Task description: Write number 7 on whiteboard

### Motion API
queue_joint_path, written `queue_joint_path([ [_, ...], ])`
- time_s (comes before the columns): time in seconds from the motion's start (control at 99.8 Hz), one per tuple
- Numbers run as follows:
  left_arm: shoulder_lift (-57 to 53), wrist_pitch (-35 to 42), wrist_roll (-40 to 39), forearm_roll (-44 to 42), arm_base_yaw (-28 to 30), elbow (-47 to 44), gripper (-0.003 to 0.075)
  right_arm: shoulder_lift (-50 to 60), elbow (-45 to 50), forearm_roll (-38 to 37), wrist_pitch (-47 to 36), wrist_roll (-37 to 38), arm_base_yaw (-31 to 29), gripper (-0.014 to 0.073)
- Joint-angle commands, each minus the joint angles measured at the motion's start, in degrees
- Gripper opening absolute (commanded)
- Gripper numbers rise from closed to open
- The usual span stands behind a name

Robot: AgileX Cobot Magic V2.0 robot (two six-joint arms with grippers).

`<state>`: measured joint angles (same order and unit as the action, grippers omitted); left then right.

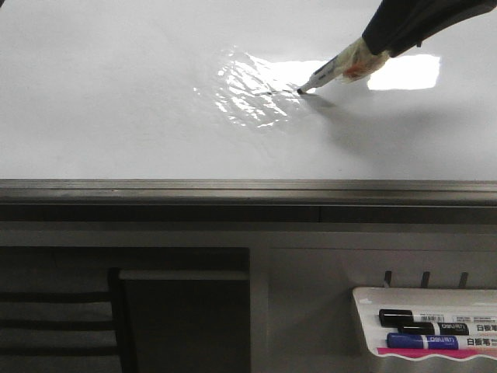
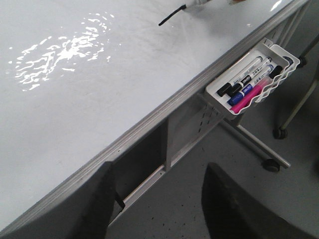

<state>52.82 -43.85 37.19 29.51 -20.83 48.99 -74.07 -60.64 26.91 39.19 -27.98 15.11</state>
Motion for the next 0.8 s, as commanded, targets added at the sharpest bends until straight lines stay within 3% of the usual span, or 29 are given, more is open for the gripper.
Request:
queue_joint_path([
  [0.0,-0.33,3.18,-0.14,2.03,0.26,1.4,0.0365,0.91,-1.22,-2.22,-2.93,0.52,-0.36,-0.0035],
  [0.21,-0.33,3.26,-0.03,2.03,0.26,1.4,0.0365,0.91,2.83,-2.0,-2.63,0.52,5.3,-0.0035],
  [0.561,-0.33,2.83,2.67,3.38,0.26,2.36,0.0365,3.85,-0.31,-1.45,0.98,0.12,7.53,-0.0035],
  [0.711,0.98,-0.82,7.89,6.3,-0.76,5.11,0.0365,7.0,-2.43,-1.36,6.01,-6.18,10.72,-0.0035],
  [0.792,2.79,-2.11,9.85,6.3,-2.68,6.57,0.0365,8.28,-3.1,-1.36,9.34,-13.46,12.52,-0.0035],
])
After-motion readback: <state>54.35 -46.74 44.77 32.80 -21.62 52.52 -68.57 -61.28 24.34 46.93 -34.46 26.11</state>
